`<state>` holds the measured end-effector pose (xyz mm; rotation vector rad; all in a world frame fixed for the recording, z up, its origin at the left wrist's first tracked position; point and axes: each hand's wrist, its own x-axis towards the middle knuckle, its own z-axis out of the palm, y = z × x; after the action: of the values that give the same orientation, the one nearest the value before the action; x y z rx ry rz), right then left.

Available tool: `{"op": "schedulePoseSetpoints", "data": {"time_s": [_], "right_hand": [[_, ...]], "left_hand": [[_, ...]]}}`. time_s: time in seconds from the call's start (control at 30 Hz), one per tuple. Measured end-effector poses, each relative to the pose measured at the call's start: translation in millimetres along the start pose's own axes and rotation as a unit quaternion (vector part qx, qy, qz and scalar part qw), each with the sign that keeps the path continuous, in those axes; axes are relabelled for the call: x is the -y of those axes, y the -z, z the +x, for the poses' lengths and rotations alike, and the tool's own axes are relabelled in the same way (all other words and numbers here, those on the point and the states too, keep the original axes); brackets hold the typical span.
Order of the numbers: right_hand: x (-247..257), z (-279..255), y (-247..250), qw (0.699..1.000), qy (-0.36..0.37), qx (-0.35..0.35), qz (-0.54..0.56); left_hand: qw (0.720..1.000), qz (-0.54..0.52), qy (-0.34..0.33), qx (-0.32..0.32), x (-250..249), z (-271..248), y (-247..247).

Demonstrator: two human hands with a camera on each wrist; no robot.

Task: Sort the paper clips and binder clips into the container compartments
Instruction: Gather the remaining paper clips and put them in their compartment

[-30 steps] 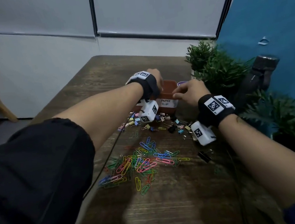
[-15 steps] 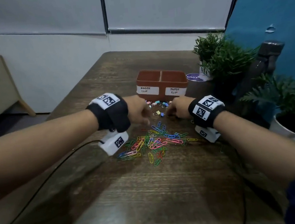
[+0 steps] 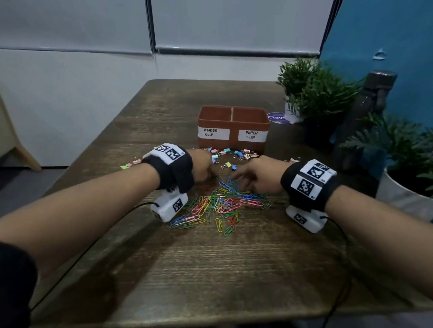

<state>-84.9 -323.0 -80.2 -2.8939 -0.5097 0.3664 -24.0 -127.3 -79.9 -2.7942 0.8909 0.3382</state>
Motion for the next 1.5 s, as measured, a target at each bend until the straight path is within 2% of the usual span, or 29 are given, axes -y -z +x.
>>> {"op": "schedulePoseSetpoints", "data": {"time_s": [0.1,0.17,0.23,0.27,0.43,0.6,0.73,0.87,0.97,1.07,1.3,1.5], "right_hand": [[2.7,-1.6,-3.7,0.999,0.018,-0.032,0.031],[7.0,1.9,-1.8,0.999,0.018,-0.046,0.021],[16.1,5.2,1.6,1.0,0.006,-0.022,-0.018],[21.4,5.1,2.8,0.999,0.004,-0.004,-0.041],[37.8,-7.1,-0.8,0.995,0.026,0.041,-0.09],[25.4,-20.7,2.2,0.998,0.028,0.025,-0.058],[13.6,-19.5,5.9,0.997,-0.003,0.057,-0.061],[13.2,-19.3,0.4,0.995,-0.014,0.073,-0.073],[15.6,-17.5,-0.1,0.995,-0.013,0.065,-0.071],[20.4,-15.5,-0.1,0.995,-0.014,0.064,-0.073],[31.3,-10.6,-3.9,0.995,0.003,0.068,-0.074],[33.2,-7.5,-3.1,0.997,0.007,0.056,-0.057]], "left_hand": [[0.998,-0.039,-0.04,0.021,7.0,-15.8,-1.8],[0.998,-0.052,-0.035,-0.015,14.9,-22.7,1.0],[0.996,-0.058,-0.014,-0.065,21.3,-22.9,2.6],[0.996,-0.061,-0.003,-0.068,20.4,-23.4,3.2],[0.998,-0.059,-0.024,-0.012,4.9,-32.4,-3.1],[0.992,-0.097,-0.079,-0.018,11.8,-42.0,-13.8],[0.984,-0.141,-0.107,-0.025,11.4,-62.3,-14.8],[0.989,-0.112,-0.088,-0.05,10.5,-71.6,-17.9],[0.995,-0.085,-0.052,0.003,9.3,-74.5,-18.5],[0.997,-0.058,-0.056,0.023,6.6,-71.7,-23.3],[0.987,-0.124,-0.098,-0.025,6.9,-74.9,-25.9],[0.991,-0.126,-0.047,-0.023,16.8,-84.2,-28.2]]}}
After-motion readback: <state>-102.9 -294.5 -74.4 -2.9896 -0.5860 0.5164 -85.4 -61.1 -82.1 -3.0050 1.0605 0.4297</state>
